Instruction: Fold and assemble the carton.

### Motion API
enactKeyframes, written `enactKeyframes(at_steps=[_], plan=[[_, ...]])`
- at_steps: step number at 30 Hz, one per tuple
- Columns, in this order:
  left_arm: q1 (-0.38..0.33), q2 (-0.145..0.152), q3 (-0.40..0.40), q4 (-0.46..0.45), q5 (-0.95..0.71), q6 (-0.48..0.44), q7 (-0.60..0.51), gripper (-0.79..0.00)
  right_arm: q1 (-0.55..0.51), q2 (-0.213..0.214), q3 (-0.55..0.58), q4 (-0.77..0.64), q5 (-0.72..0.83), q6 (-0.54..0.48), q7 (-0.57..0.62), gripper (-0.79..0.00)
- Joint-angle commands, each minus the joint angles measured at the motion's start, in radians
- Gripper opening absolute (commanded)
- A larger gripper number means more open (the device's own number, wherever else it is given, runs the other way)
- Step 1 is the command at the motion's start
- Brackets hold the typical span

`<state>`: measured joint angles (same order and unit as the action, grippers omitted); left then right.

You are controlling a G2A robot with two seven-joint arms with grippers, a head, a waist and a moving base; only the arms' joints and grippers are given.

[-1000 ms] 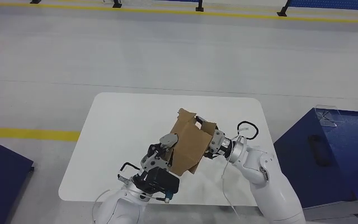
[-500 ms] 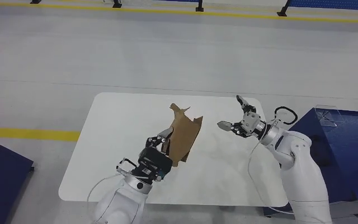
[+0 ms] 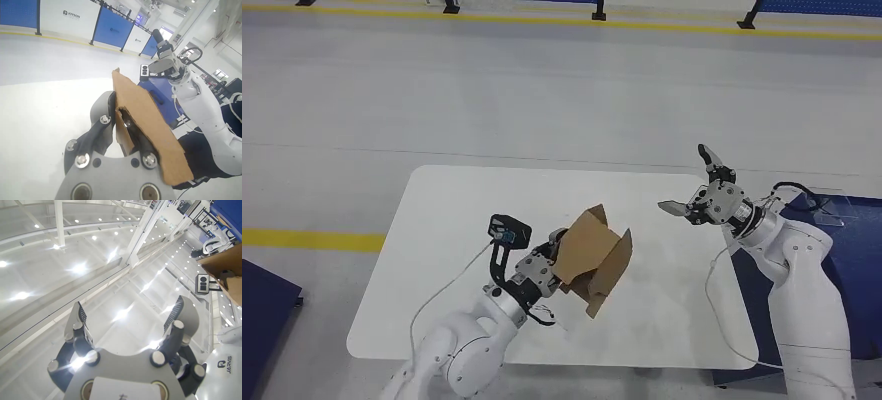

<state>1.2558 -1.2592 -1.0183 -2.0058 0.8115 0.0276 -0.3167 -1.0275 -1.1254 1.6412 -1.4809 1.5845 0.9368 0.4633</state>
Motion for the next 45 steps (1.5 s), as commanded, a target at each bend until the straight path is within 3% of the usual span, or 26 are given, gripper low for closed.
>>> enactKeyframes(at_steps=[1, 6, 8, 13, 17, 21, 25, 28, 32, 38, 45], plan=[[0.0, 0.0, 0.0, 0.0, 0.004, 0.0, 0.0, -0.785, 0.0, 0.0, 0.0, 0.0, 0.0, 0.0, 0.0, 0.0], [0.008, -0.002, -0.006, 0.007, -0.008, 0.028, 0.017, -0.785, -0.018, 0.003, 0.006, -0.025, -0.01, -0.008, -0.007, 0.0], [0.012, -0.007, 0.009, 0.017, -0.13, 0.054, -0.079, -0.785, -0.021, 0.01, 0.024, -0.029, -0.026, 0.011, 0.0, 0.0], [-0.058, -0.022, -0.087, 0.049, -0.639, 0.256, -0.371, -0.785, -0.032, 0.027, 0.063, -0.039, -0.102, 0.043, 0.088, 0.0], [-0.138, -0.031, -0.147, 0.16, -0.986, 0.467, -0.557, -0.785, -0.062, 0.043, 0.068, -0.049, -0.206, 0.039, 0.227, 0.0], [-0.211, -0.038, -0.135, 0.282, -1.152, 0.651, -0.639, -0.785, -0.089, 0.056, 0.06, -0.053, -0.301, 0.003, 0.35, 0.0], [-0.278, -0.046, -0.076, 0.391, -1.236, 0.774, -0.695, -0.785, -0.11, 0.065, 0.044, -0.051, -0.369, -0.051, 0.443, 0.0], [-0.321, -0.05, -0.014, 0.478, -1.292, 0.77, -0.706, -0.785, -0.117, 0.064, 0.014, -0.003, -0.289, -0.018, 0.438, 0.0], [-0.36, -0.053, 0.036, 0.524, -1.299, 0.758, -0.717, -0.785, -0.117, 0.064, 0.014, -0.003, -0.289, -0.018, 0.438, 0.0], [-0.365, -0.043, 0.021, 0.498, -1.308, 0.732, -0.71, -0.785, -0.134, 0.071, 0.009, -0.043, -0.396, -0.147, 0.423, 0.0], [-0.338, -0.03, -0.015, 0.445, -1.362, 0.687, -0.72, -0.785, -0.143, 0.096, -0.025, -0.003, -0.602, -0.248, 0.622, 0.0]])
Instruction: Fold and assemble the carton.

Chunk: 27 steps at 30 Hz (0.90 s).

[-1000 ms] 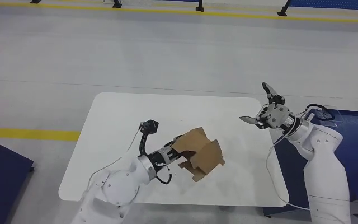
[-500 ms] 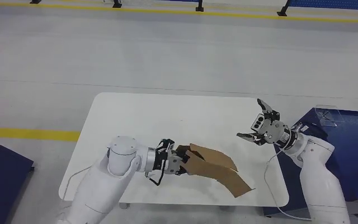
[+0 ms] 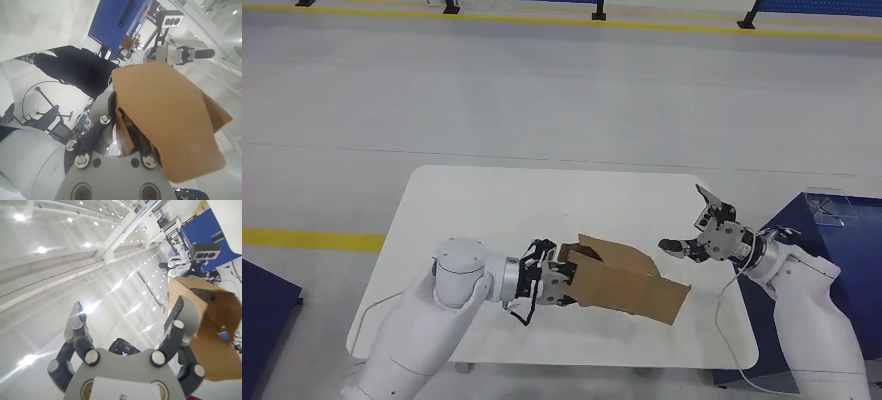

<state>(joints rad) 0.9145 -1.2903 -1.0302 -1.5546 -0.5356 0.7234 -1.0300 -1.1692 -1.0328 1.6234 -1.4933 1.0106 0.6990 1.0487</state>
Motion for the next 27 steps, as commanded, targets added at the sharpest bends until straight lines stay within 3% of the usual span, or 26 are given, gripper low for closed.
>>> enactKeyframes(at_steps=[1, 12, 14, 20, 27], plan=[[0.005, 0.002, -0.006, -0.011, -0.025, -0.021, -0.012, -0.785, -0.001, 0.006, -0.013, 0.022, -0.042, -0.017, 0.061, 0.0], [0.021, 0.008, 0.007, -0.027, -0.07, -0.067, 0.009, -0.785, -0.043, 0.026, -0.085, -0.002, -0.044, -0.122, 0.194, 0.0], [0.019, 0.008, 0.015, -0.028, -0.075, -0.068, 0.015, -0.785, -0.058, 0.031, -0.091, -0.021, -0.038, -0.136, 0.208, -0.052], [0.01, 0.007, 0.043, -0.024, -0.087, -0.07, 0.027, -0.785, -0.077, 0.044, -0.1, -0.057, 0.022, -0.134, 0.206, -0.086], [0.0, 0.007, 0.068, -0.016, -0.095, -0.077, 0.044, -0.785, -0.078, 0.056, -0.145, -0.087, 0.035, -0.126, 0.198, -0.237]])
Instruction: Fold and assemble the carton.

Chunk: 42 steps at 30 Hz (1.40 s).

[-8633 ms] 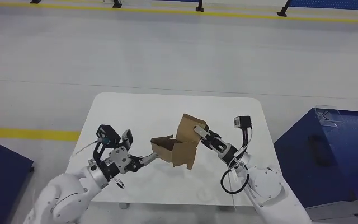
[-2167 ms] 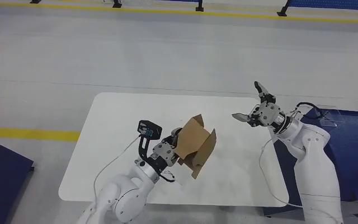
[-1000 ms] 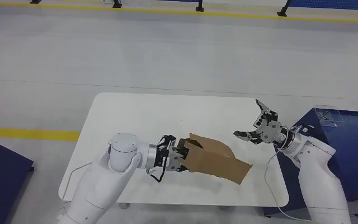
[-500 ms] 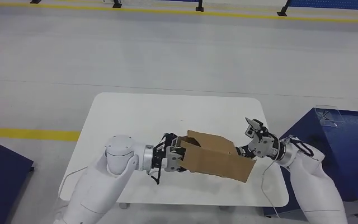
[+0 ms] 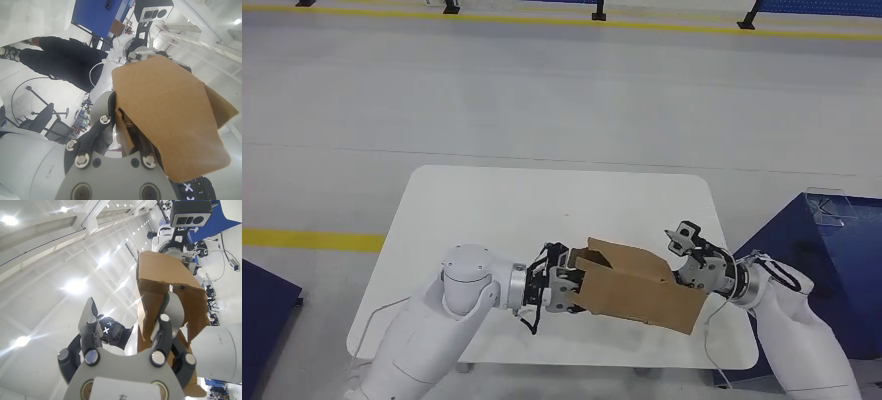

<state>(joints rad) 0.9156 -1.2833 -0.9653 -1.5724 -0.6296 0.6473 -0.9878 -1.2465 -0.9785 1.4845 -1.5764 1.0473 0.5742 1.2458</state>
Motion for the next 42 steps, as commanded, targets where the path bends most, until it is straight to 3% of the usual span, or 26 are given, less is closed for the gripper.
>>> enactKeyframes(at_steps=[1, 4, 5, 6, 10, 11, 16, 20, 28, 34, 42], plan=[[-0.002, 0.0, 0.005, 0.005, -0.003, -0.002, 0.003, -0.785, -0.001, 0.003, -0.011, -0.008, -0.006, -0.002, 0.002, -0.314], [-0.005, 0.001, 0.011, 0.014, -0.01, -0.007, 0.006, -0.785, 0.002, 0.004, -0.02, -0.008, -0.022, -0.011, 0.001, -0.533], [-0.006, 0.001, 0.013, 0.017, -0.011, -0.007, 0.007, -0.785, 0.004, 0.004, -0.024, -0.007, -0.024, -0.013, -0.003, -0.69], [-0.007, 0.001, 0.013, 0.019, -0.012, -0.009, 0.01, -0.785, 0.006, 0.004, -0.028, -0.006, -0.026, -0.015, -0.007, -0.785], [-0.009, 0.004, 0.006, 0.026, -0.012, -0.011, 0.036, -0.785, 0.013, 0.004, -0.039, 0.003, -0.034, -0.008, -0.053, -0.785], [-0.008, 0.006, 0.0, 0.027, -0.01, -0.01, 0.053, 0.0, 0.013, 0.004, -0.039, 0.003, -0.034, -0.008, -0.053, -0.785], [-0.005, 0.009, -0.021, 0.034, -0.012, 0.001, 0.096, 0.0, 0.014, 0.002, -0.043, -0.003, -0.009, 0.011, -0.077, -0.785], [0.001, 0.01, -0.026, 0.031, -0.01, -0.011, 0.111, 0.0, 0.025, 0.004, -0.03, -0.011, -0.009, -0.029, -0.086, -0.785], [0.082, 0.045, -0.123, -0.078, 0.06, -0.075, 0.1, 0.0, 0.06, 0.016, -0.01, 0.004, -0.059, -0.057, 0.008, -0.785], [0.093, 0.058, -0.103, -0.112, 0.125, -0.044, 0.078, 0.0, 0.071, 0.02, -0.004, 0.002, -0.052, -0.066, 0.033, -0.785], [0.071, 0.055, -0.06, -0.079, 0.119, -0.048, 0.08, 0.0, 0.053, 0.024, 0.006, -0.026, -0.017, -0.066, 0.05, -0.785]])
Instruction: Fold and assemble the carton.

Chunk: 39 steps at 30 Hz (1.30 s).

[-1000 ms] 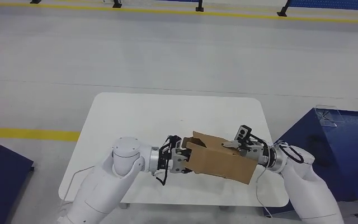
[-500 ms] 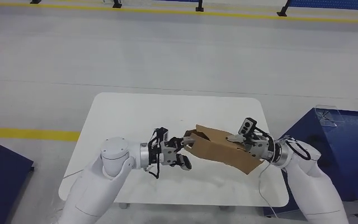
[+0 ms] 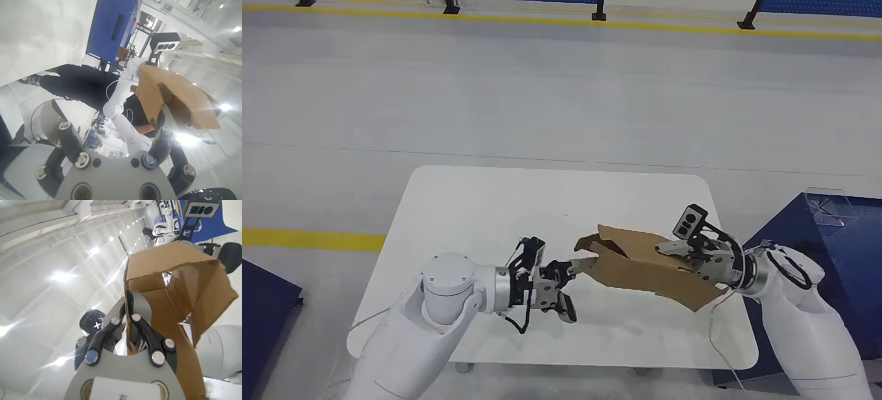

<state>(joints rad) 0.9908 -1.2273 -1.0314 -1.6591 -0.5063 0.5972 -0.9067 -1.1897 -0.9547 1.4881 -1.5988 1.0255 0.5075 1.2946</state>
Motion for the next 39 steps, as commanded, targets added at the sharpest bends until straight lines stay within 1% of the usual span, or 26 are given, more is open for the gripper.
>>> enactKeyframes(at_steps=[1, 6, 10, 16, 19, 20, 22, 25, 27, 28, 29, 32, 33, 35, 38, 39], plan=[[-0.009, -0.001, 0.013, 0.015, -0.005, 0.007, -0.003, 0.0, -0.007, 0.001, 0.006, -0.01, 0.015, 0.001, 0.006, -0.785], [-0.038, -0.005, 0.06, 0.041, 0.008, 0.03, -0.011, 0.0, -0.018, 0.004, 0.022, -0.028, 0.032, -0.002, 0.001, -0.785], [-0.057, -0.01, 0.084, 0.058, -0.001, 0.03, -0.004, 0.0, -0.017, 0.006, 0.025, -0.032, 0.039, -0.008, -0.005, -0.785], [-0.072, -0.013, 0.093, 0.069, -0.02, 0.016, 0.009, 0.0, -0.01, 0.006, 0.015, -0.022, 0.052, -0.003, -0.022, -0.785], [-0.071, -0.01, 0.072, 0.072, -0.029, 0.014, 0.027, 0.0, -0.001, 0.004, 0.016, -0.001, 0.073, -0.001, -0.069, -0.785], [-0.069, -0.007, 0.054, 0.074, -0.036, 0.013, 0.035, 0.0, 0.001, 0.002, 0.015, 0.013, 0.104, 0.016, -0.092, -0.785], [-0.055, 0.001, 0.008, 0.069, -0.051, 0.001, 0.047, 0.0, 0.01, -0.002, 0.008, 0.039, 0.188, 0.096, -0.145, -0.785], [-0.018, 0.016, -0.075, 0.027, -0.056, -0.041, 0.072, 0.0, 0.01, -0.002, 0.008, 0.039, 0.188, 0.096, -0.145, -0.785], [-0.012, 0.018, -0.084, 0.022, -0.057, -0.046, 0.076, 0.0, 0.007, -0.003, 0.005, 0.039, 0.193, 0.101, -0.147, -0.785], [-0.012, 0.018, -0.084, 0.022, -0.057, -0.046, 0.076, 0.0, 0.007, -0.002, 0.004, 0.023, 0.179, 0.096, -0.158, -0.785], [-0.012, 0.018, -0.084, 0.022, -0.057, -0.046, 0.076, 0.0, 0.008, 0.001, 0.006, 0.003, 0.129, 0.068, -0.159, -0.785], [-0.01, 0.018, -0.087, 0.019, -0.06, -0.053, 0.082, 0.0, -0.005, 0.011, 0.001, -0.024, -0.011, 0.0, -0.084, -0.785], [-0.001, 0.018, -0.112, -0.004, -0.083, -0.099, 0.106, 0.0, -0.008, 0.015, 0.0, -0.029, -0.057, -0.018, -0.06, -0.785], [0.044, 0.022, -0.177, -0.069, -0.105, -0.203, 0.163, 0.0, -0.013, 0.023, -0.003, -0.037, -0.153, -0.061, -0.015, -0.785], [0.136, 0.032, -0.282, -0.205, -0.095, -0.33, 0.248, 0.0, -0.021, 0.031, -0.007, -0.042, -0.253, -0.122, 0.018, -0.785], [0.169, 0.035, -0.311, -0.251, -0.088, -0.371, 0.261, 0.0, -0.024, 0.033, -0.011, -0.044, -0.279, -0.14, 0.027, -0.785]])
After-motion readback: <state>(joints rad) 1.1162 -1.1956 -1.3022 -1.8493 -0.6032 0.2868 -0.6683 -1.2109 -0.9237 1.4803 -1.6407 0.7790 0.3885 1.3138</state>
